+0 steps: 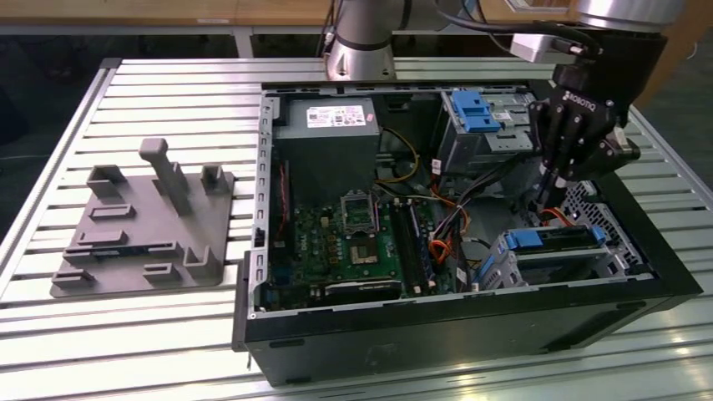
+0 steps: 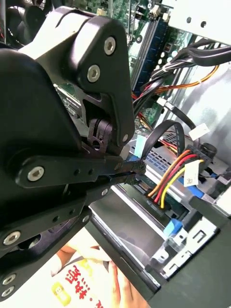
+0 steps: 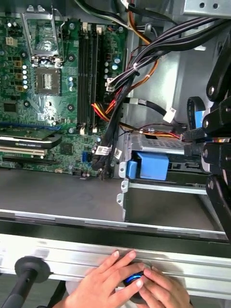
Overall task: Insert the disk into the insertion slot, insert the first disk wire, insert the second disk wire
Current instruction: 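Insert the second disk wire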
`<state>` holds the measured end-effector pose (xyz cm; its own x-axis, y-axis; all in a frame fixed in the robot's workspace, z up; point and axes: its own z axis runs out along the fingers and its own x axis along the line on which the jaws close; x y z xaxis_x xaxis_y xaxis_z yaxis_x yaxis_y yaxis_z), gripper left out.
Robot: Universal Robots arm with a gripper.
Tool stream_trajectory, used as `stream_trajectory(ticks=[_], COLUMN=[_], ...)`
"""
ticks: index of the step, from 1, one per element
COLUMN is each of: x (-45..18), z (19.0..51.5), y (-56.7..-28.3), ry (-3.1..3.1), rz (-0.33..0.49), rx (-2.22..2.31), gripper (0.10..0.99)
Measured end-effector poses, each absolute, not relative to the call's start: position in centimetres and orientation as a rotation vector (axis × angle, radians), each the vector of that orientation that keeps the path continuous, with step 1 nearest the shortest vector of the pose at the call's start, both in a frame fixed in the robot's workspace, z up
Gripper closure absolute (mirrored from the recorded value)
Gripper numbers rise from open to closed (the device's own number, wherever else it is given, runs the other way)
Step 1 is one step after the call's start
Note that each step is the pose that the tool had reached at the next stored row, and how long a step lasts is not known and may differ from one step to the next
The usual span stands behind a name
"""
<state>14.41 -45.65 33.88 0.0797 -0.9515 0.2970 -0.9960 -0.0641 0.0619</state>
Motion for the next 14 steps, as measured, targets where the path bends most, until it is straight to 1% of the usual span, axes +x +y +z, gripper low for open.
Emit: stream_trajectory(ticks=[14], x=[14.51], z=[33.86], y=[-45.74], ry=[-2.066], rz=[0.224], rx=[2.015], gripper=[0.941])
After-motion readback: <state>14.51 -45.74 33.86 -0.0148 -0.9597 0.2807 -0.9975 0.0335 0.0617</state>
